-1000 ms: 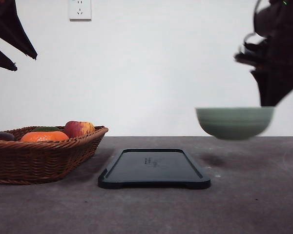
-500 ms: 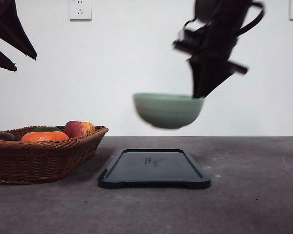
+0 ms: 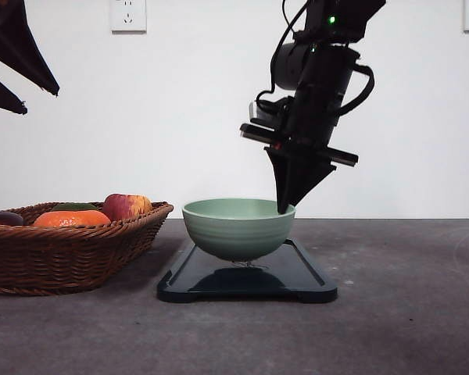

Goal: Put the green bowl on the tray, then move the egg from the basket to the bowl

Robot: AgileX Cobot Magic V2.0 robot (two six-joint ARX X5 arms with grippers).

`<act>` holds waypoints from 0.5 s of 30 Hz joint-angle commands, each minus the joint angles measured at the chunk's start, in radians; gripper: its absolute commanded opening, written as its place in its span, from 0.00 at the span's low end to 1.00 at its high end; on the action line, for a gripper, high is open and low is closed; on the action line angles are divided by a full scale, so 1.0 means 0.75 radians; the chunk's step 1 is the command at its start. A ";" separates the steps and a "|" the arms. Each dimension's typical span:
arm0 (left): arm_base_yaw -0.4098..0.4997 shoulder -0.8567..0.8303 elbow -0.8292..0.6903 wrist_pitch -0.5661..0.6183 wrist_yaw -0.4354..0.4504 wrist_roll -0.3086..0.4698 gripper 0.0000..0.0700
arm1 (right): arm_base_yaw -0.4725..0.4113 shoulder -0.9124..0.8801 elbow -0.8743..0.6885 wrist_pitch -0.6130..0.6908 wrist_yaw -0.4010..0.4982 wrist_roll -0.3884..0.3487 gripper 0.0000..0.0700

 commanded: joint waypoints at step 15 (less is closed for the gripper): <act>-0.003 0.005 0.030 0.003 0.007 0.013 0.44 | 0.026 0.073 0.081 -0.057 0.022 0.010 0.41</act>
